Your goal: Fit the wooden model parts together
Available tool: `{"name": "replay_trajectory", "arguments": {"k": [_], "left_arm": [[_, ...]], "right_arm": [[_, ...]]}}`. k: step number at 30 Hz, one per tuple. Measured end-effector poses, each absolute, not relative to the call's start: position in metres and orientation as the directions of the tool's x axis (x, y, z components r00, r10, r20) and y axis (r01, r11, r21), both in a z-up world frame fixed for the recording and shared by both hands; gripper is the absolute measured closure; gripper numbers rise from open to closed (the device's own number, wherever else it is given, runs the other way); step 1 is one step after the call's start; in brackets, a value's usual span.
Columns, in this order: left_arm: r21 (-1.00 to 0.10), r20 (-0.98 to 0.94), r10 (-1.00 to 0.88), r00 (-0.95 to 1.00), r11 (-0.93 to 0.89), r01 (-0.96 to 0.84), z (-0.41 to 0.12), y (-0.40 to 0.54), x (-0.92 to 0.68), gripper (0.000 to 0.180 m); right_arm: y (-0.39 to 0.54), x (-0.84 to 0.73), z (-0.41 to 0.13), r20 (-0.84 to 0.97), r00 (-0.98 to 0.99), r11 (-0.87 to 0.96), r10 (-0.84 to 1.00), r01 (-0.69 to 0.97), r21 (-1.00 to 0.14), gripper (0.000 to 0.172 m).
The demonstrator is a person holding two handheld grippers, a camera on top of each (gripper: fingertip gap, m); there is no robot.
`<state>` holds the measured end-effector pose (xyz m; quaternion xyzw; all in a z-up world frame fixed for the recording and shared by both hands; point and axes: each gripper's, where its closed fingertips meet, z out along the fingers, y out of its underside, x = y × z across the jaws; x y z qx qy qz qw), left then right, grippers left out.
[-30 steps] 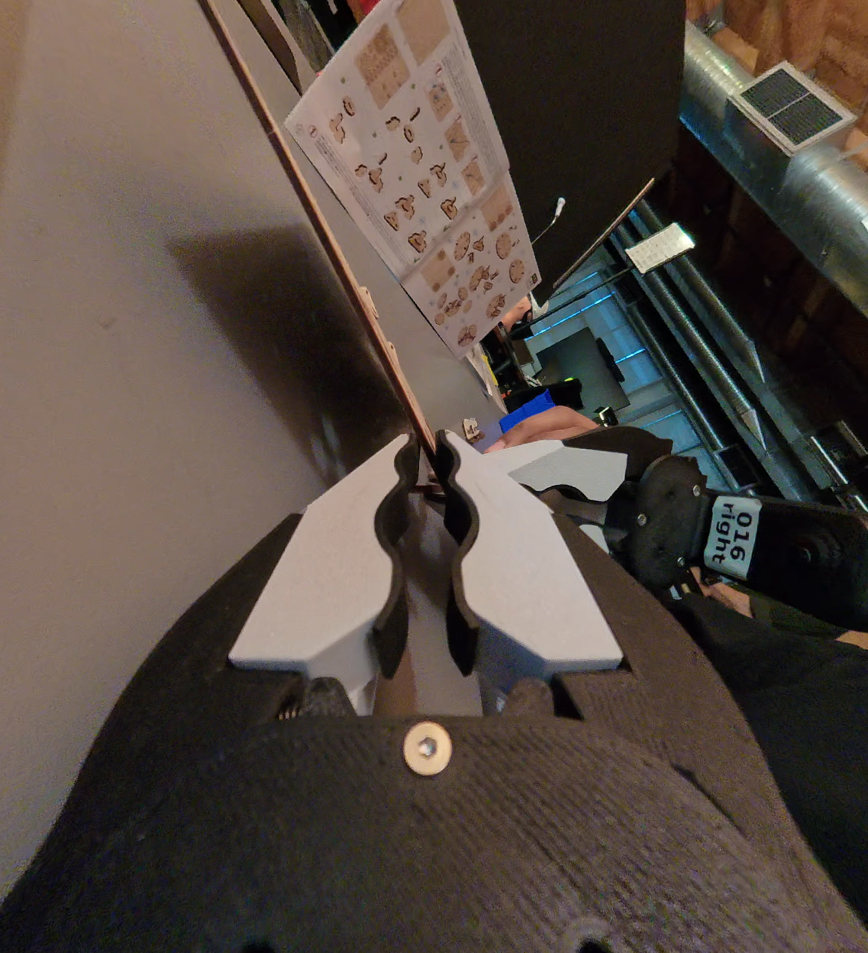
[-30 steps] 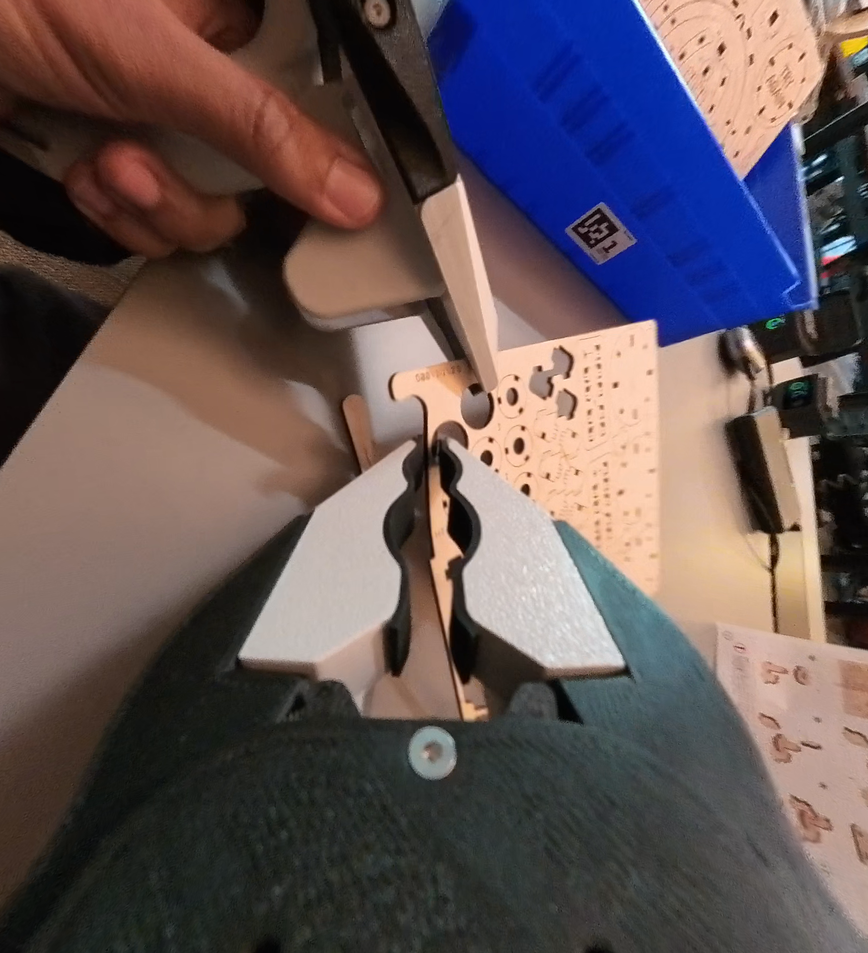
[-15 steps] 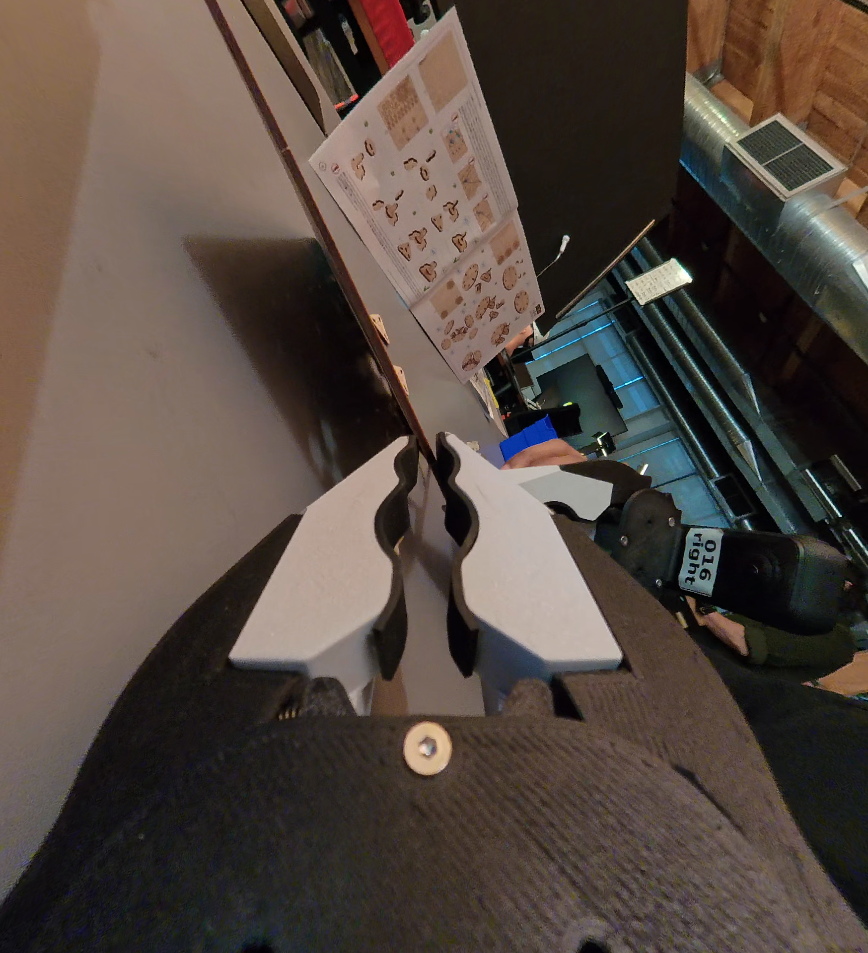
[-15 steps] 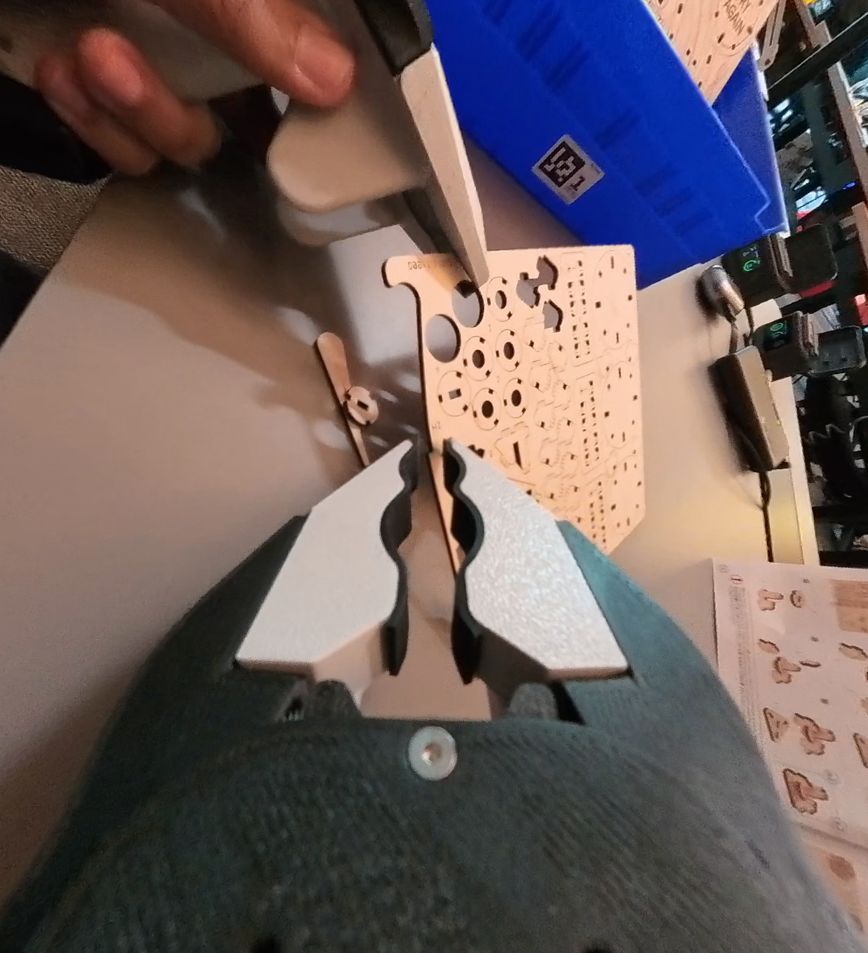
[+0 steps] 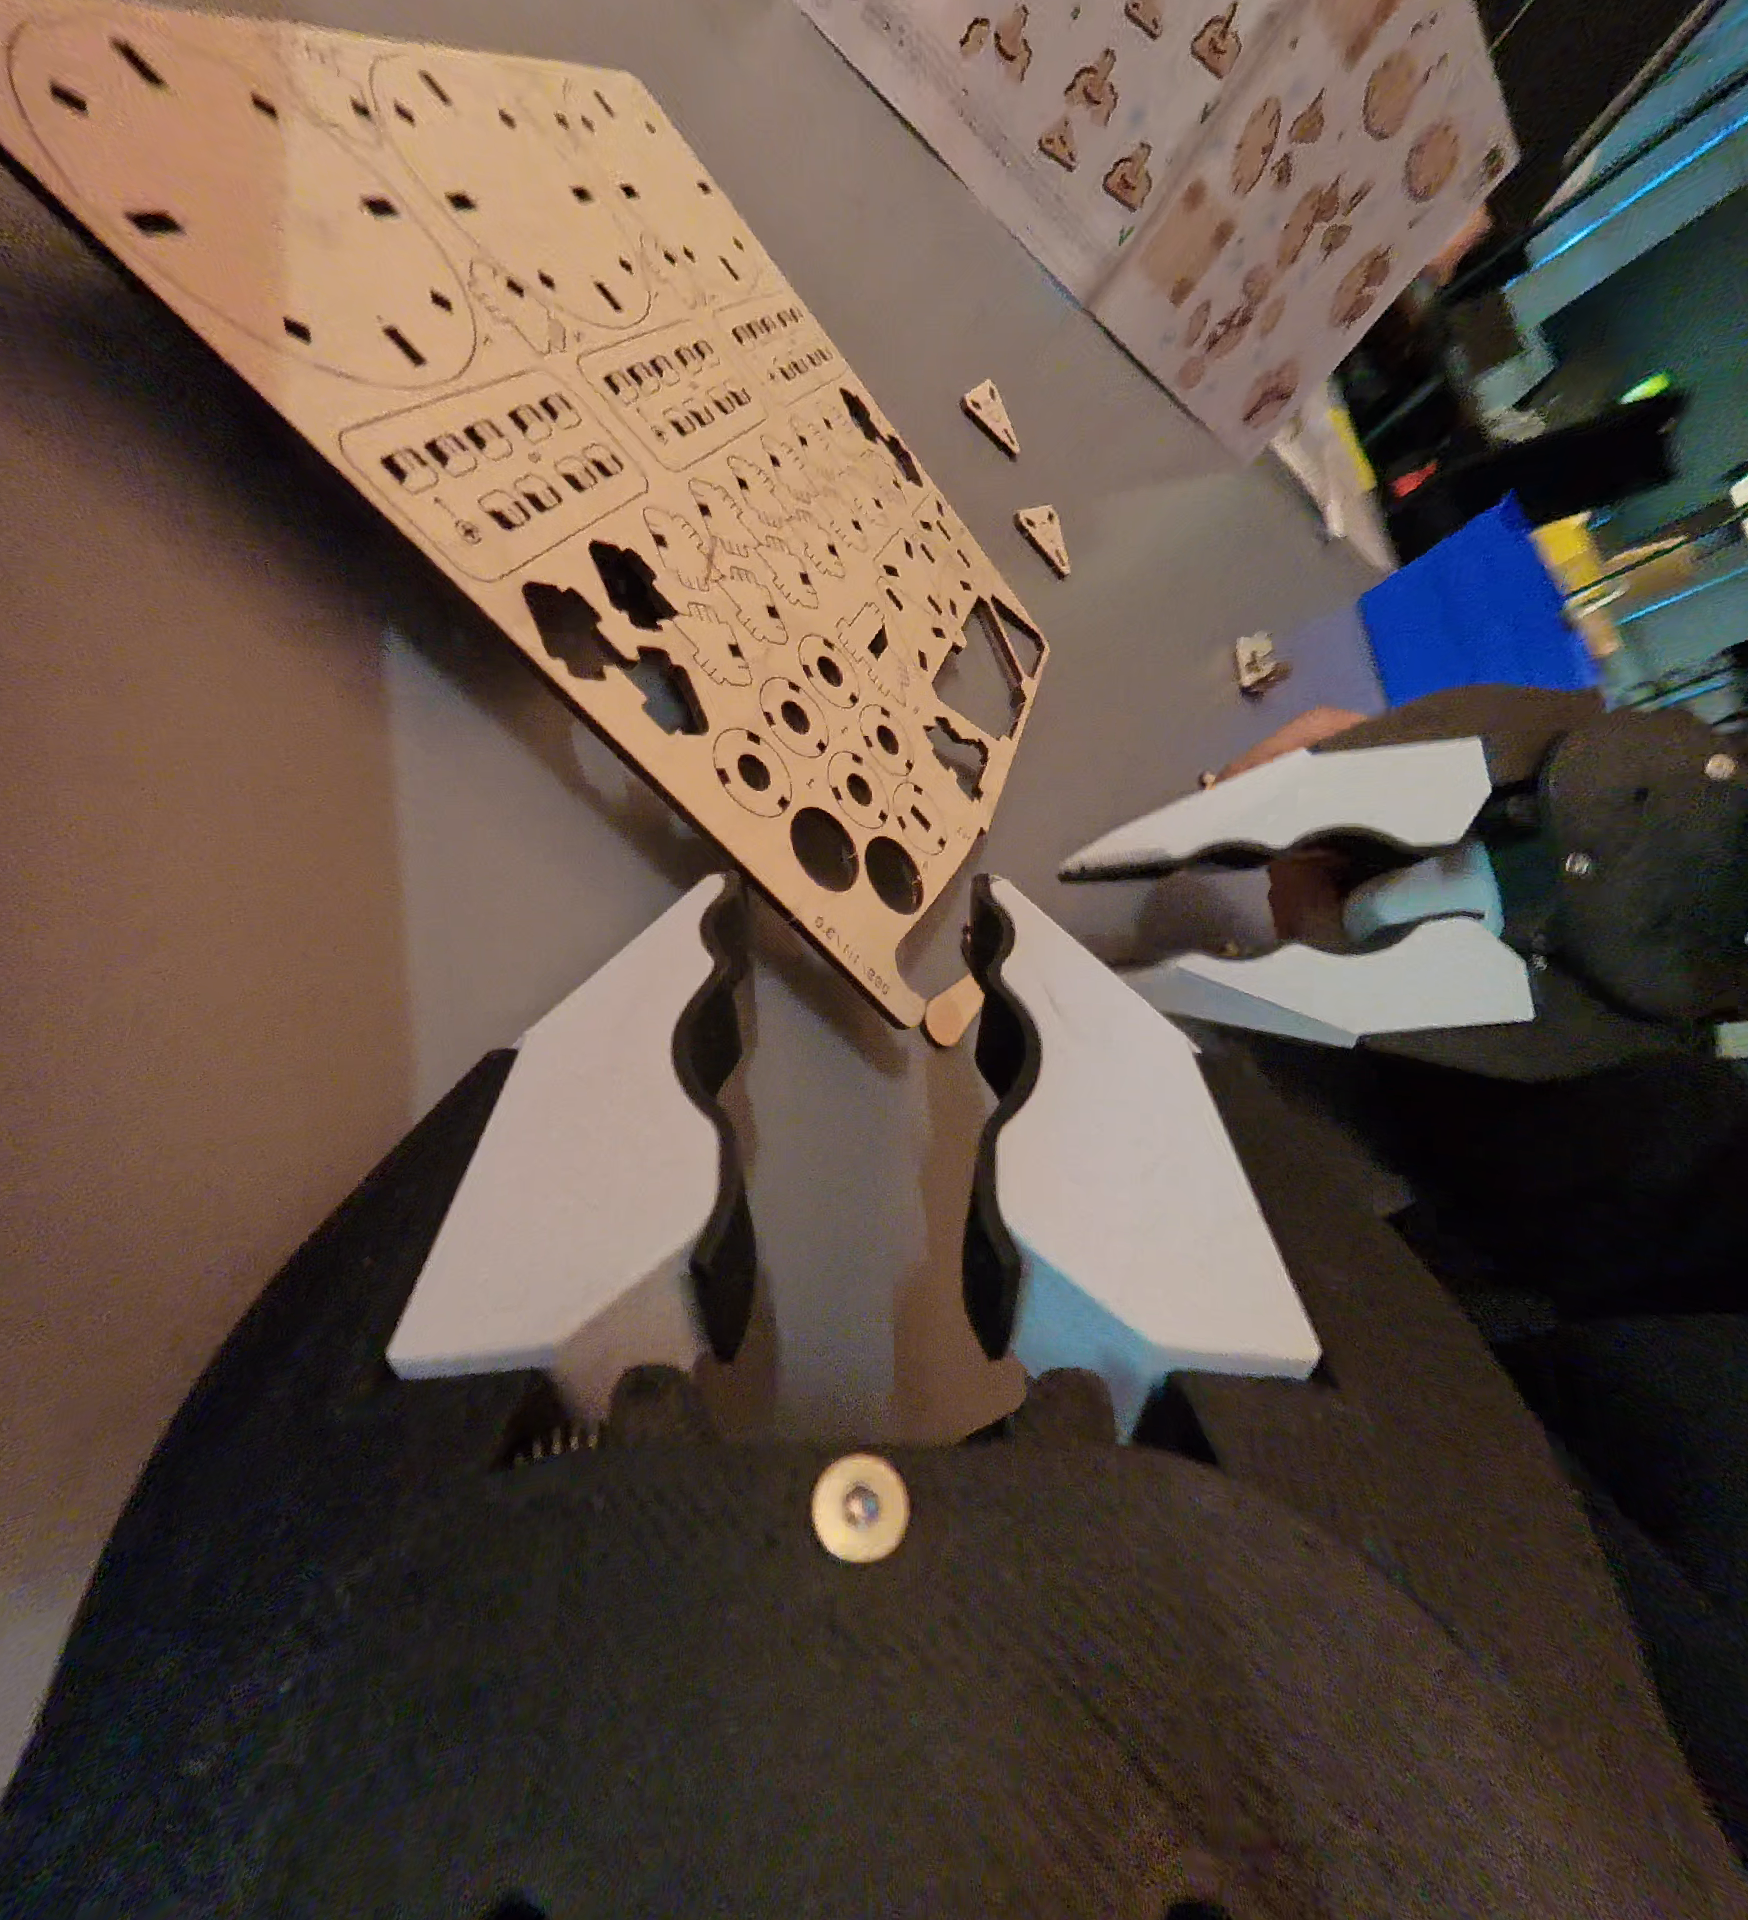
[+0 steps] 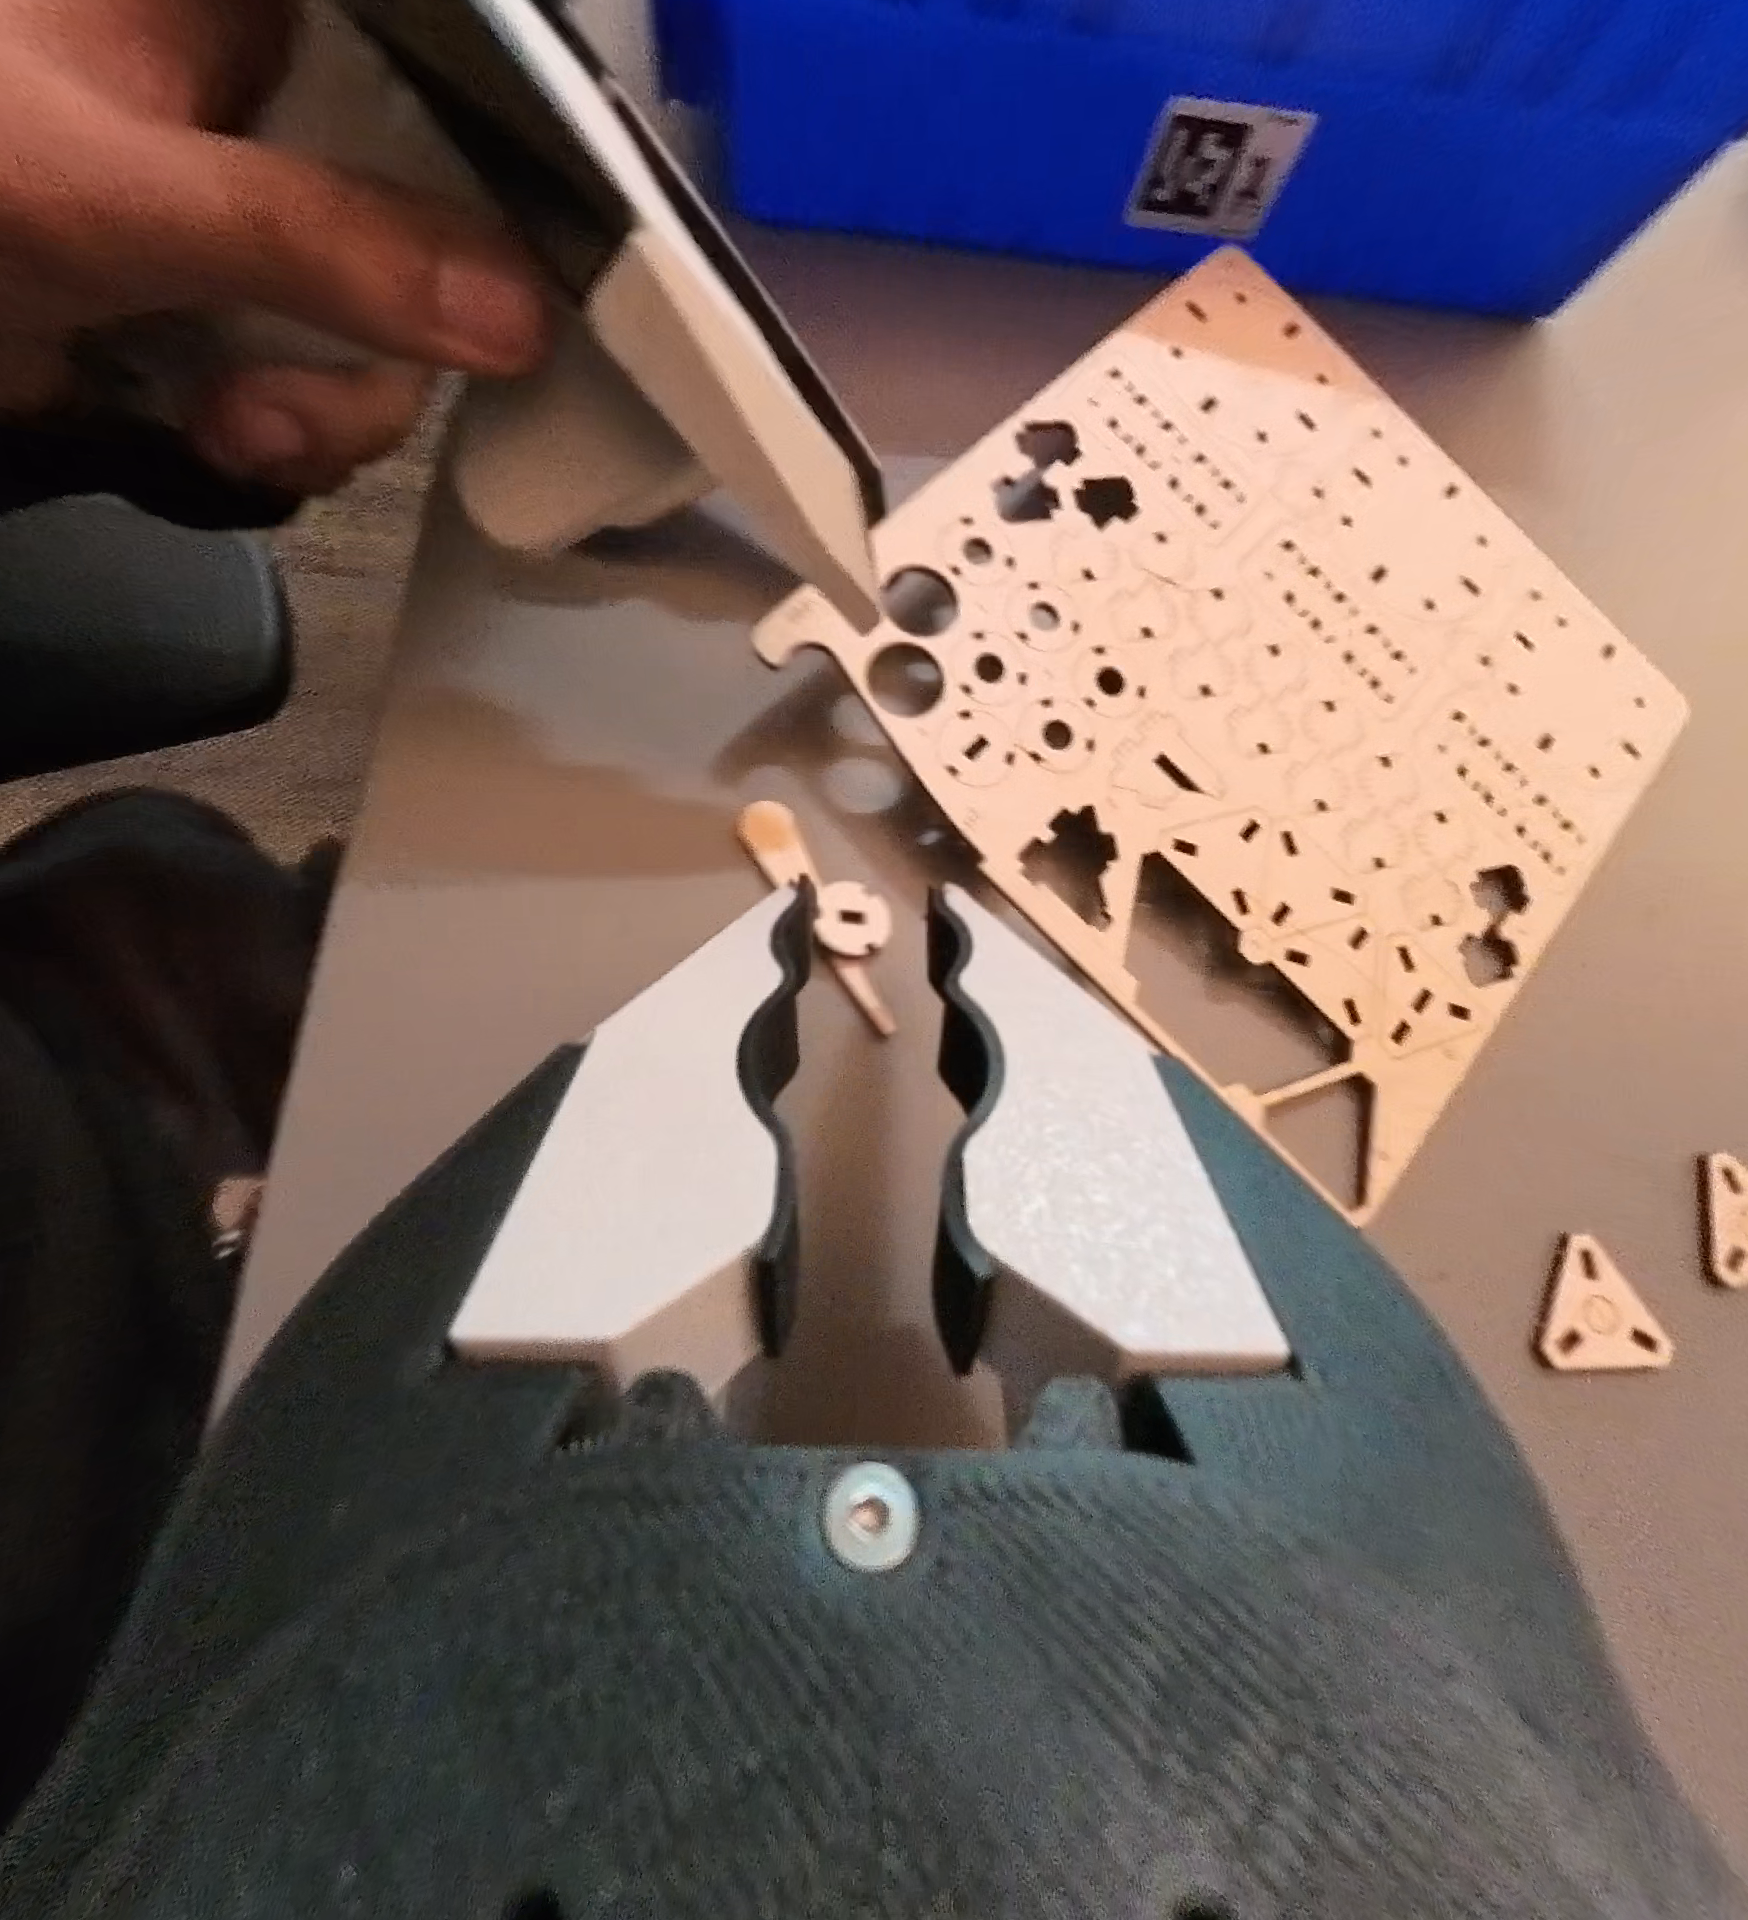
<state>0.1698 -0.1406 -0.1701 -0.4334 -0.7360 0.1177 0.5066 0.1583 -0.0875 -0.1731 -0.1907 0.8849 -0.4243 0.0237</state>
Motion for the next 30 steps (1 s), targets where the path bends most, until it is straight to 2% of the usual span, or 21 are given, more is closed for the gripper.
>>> {"name": "replay_trajectory", "arguments": {"k": [2,5,7,9,14,16,19,22,24,25,27,30], "left_arm": [[-0.652,0.551,0.825,-0.128,0.521,0.550,-0.169,-0.145,0.170,0.139],[-0.683,0.359,0.916,-0.181,0.390,0.617,-0.175,-0.158,0.175,0.130],[-0.708,0.251,0.946,-0.202,0.322,0.629,-0.174,-0.166,0.179,0.121],[-0.737,0.233,0.957,-0.174,0.291,0.610,-0.167,-0.163,0.178,0.119],[-0.822,0.273,0.960,-0.067,0.269,0.501,-0.141,-0.148,0.172,0.116],[-0.840,0.290,0.957,0.004,0.252,0.481,-0.135,-0.132,0.166,0.117],[-0.855,0.328,0.930,0.168,0.217,0.472,-0.131,-0.090,0.153,0.121],[-0.846,0.359,0.865,0.350,0.142,0.514,-0.138,-0.035,0.138,0.131],[-0.798,0.427,0.772,0.471,0.076,0.598,-0.146,0.005,0.133,0.159],[-0.772,0.468,0.715,0.519,0.046,0.634,-0.148,0.023,0.130,0.165],[-0.746,0.493,0.668,0.557,-0.006,0.666,-0.149,0.046,0.119,0.162],[-0.739,0.373,0.735,0.566,-0.133,0.660,-0.160,0.055,0.098,0.163]], "right_arm": [[-0.093,0.150,-0.178,0.121,-0.937,0.587,-0.328,-0.302,-0.751,0.149],[-0.092,0.159,-0.196,0.013,-0.936,0.662,-0.353,-0.260,-0.703,0.140],[-0.093,0.161,-0.197,-0.021,-0.936,0.667,-0.350,-0.233,-0.708,0.153],[-0.093,0.161,-0.195,-0.043,-0.937,0.673,-0.347,-0.216,-0.707,0.156],[-0.079,0.144,-0.148,-0.132,-0.942,0.575,-0.309,-0.074,-0.815,0.156],[-0.064,0.110,-0.126,-0.081,-0.970,0.514,-0.230,-0.050,-0.856,0.156],[-0.021,0.036,-0.090,0.062,-0.997,0.406,-0.036,-0.071,-0.911,0.156],[0.025,0.006,-0.087,-0.006,-0.999,0.433,-0.044,-0.014,-0.901,0.157],[0.044,-0.010,-0.096,-0.008,-1.000,0.453,-0.029,-0.006,-0.892,0.157],[0.049,-0.015,-0.100,0.012,-0.999,0.446,-0.033,-0.025,-0.895,0.156],[0.054,-0.017,-0.106,0.035,-0.997,0.401,-0.062,-0.057,-0.914,0.156],[0.055,-0.007,-0.116,-0.019,-0.993,0.354,-0.113,-0.022,-0.935,0.156]]}}
